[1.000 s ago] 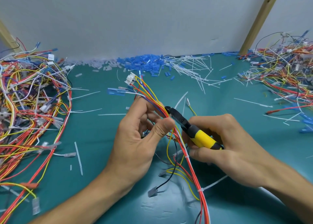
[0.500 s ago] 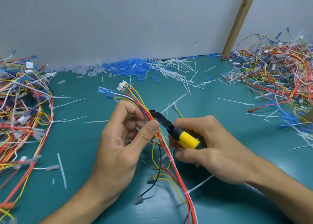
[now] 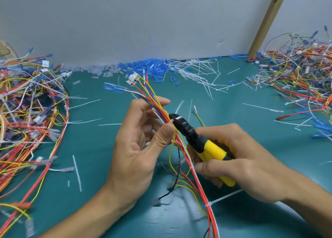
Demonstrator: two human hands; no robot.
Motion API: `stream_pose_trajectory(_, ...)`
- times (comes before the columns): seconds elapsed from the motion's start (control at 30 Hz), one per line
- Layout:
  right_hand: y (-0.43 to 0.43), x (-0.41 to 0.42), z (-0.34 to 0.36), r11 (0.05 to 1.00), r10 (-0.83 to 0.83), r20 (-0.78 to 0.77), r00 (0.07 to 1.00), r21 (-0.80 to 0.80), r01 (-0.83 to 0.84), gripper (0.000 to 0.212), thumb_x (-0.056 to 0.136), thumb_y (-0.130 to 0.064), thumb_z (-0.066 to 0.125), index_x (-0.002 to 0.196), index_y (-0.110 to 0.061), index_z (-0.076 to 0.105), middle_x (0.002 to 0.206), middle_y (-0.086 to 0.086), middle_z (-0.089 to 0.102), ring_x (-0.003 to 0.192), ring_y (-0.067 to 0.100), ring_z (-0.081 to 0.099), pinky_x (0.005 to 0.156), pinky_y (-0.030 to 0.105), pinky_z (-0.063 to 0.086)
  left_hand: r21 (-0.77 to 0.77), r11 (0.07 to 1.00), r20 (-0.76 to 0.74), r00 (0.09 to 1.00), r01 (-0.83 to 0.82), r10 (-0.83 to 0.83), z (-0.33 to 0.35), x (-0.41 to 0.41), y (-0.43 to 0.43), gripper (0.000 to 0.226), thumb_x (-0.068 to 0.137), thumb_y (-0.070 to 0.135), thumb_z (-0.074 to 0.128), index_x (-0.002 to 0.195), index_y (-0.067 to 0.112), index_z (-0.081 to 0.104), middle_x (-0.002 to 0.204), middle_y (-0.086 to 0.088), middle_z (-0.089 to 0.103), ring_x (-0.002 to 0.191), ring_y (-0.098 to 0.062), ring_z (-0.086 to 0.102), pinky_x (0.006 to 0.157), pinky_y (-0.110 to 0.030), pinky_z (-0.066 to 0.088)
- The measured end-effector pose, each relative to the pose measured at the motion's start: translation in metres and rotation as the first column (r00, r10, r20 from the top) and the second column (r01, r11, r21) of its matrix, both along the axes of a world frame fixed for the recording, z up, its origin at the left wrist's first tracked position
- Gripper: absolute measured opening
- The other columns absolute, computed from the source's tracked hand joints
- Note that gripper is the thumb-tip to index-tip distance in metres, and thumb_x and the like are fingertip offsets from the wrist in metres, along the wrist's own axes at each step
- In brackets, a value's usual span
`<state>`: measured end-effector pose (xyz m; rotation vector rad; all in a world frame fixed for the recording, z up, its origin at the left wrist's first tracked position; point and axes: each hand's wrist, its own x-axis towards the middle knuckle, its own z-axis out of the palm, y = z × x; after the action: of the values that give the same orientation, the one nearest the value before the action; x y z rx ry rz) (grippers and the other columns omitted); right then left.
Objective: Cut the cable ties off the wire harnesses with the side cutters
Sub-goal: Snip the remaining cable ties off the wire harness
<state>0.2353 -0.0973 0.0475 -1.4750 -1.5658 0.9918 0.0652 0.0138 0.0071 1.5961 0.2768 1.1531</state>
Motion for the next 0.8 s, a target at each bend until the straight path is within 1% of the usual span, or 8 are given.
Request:
stream_pose_trajectory(0.17,0.0019,0.0014,-0.002,0.999,-0.031,0.039,0.999,0.039,0.029,0.009,0.078,-0.009,0.071,0.08,-0.014,0.064,0.064,0.007,0.057,0.054,0.023,0.054,0.052,0.027,0.046,-0.025,0.999,0.001,0.999,0.04,-0.04,-0.0007,0.0005,0.0011,0.028,0.097,0.02,0.063,0.124,0.017,0.054,0.095,0.0,0.058,0.074,-0.01,0.057,0.069,-0.017,0.048)
stream_pose_trajectory(0.27,0.0025,0.0004,-0.0006,0.998,-0.03,0.058,0.998,0.056,0.026,0.007,0.079,-0.009,0.071,0.084,-0.012,0.067,0.065,0.005,0.058,0.057,0.023,0.056,0.053,0.023,0.047,-0.032,0.999,-0.002,1.0,0.028,-0.028,0.0003,-0.0002,0.001,0.027,0.097,0.022,0.065,0.123,0.02,0.056,0.096,0.001,0.058,0.074,-0.012,0.056,0.068,-0.019,0.047)
stream_pose_trajectory(0.33,0.0018,0.0011,0.0003,0.999,-0.026,0.036,0.999,0.043,0.025,0.007,0.078,-0.009,0.071,0.082,-0.013,0.067,0.062,0.007,0.055,0.053,0.021,0.054,0.051,0.023,0.046,-0.048,0.999,-0.016,1.0,0.018,-0.019,0.0005,-0.0004,0.0003,0.029,0.094,0.029,0.067,0.121,0.024,0.058,0.095,0.0,0.059,0.074,-0.015,0.057,0.067,-0.022,0.045)
stream_pose_trajectory(0.4,0.001,0.0018,-0.0006,0.999,-0.024,0.036,0.999,0.029,0.023,0.008,0.079,-0.01,0.071,0.08,-0.015,0.066,0.061,0.005,0.055,0.052,0.02,0.054,0.051,0.024,0.045,-0.065,0.998,-0.025,0.999,0.021,-0.022,-0.0005,-0.0001,0.0005,0.03,0.093,0.031,0.067,0.121,0.024,0.058,0.094,0.001,0.059,0.074,-0.016,0.058,0.066,-0.021,0.045)
stream_pose_trajectory(0.5,0.0008,0.0009,-0.0009,0.999,-0.02,0.076,0.997,0.027,0.018,0.008,0.081,-0.011,0.072,0.082,-0.016,0.066,0.064,0.0,0.056,0.055,0.018,0.056,0.053,0.021,0.047,-0.079,0.996,-0.028,0.999,0.028,-0.03,-0.0018,0.0008,0.002,0.029,0.094,0.03,0.067,0.121,0.024,0.058,0.092,-0.001,0.056,0.072,-0.017,0.055,0.065,-0.022,0.044)
stream_pose_trajectory(0.63,0.0017,0.0021,0.0015,1.0,-0.009,0.045,0.999,0.011,0.009,0.01,0.08,-0.008,0.071,0.077,-0.014,0.063,0.06,0.005,0.054,0.051,0.02,0.054,0.051,0.021,0.045,-0.076,0.996,-0.015,0.999,0.047,-0.048,-0.002,0.0017,0.001,0.027,0.095,0.025,0.066,0.121,0.021,0.058,0.092,-0.002,0.056,0.071,-0.02,0.054,0.064,-0.019,0.046)
stream_pose_trajectory(0.73,0.0028,0.0037,0.0025,0.999,-0.042,0.097,0.994,0.035,0.039,0.008,0.079,-0.011,0.072,0.079,-0.014,0.065,0.063,0.004,0.056,0.053,0.022,0.057,0.053,0.023,0.047,-0.08,0.996,-0.022,0.999,0.039,-0.041,-0.0016,0.0016,0.0017,0.027,0.095,0.026,0.066,0.121,0.022,0.058,0.092,-0.002,0.057,0.072,-0.027,0.056,0.063,-0.02,0.045)
stream_pose_trajectory(0.8,0.0027,0.0032,0.0026,0.999,-0.034,0.071,0.997,0.022,0.032,0.01,0.078,-0.01,0.072,0.076,-0.016,0.064,0.061,0.005,0.056,0.051,0.02,0.056,0.052,0.022,0.046,-0.081,0.996,-0.027,0.999,0.032,-0.034,-0.0014,0.0009,0.0015,0.028,0.095,0.029,0.067,0.121,0.024,0.058,0.092,-0.005,0.057,0.073,-0.033,0.055,0.063,-0.023,0.044)
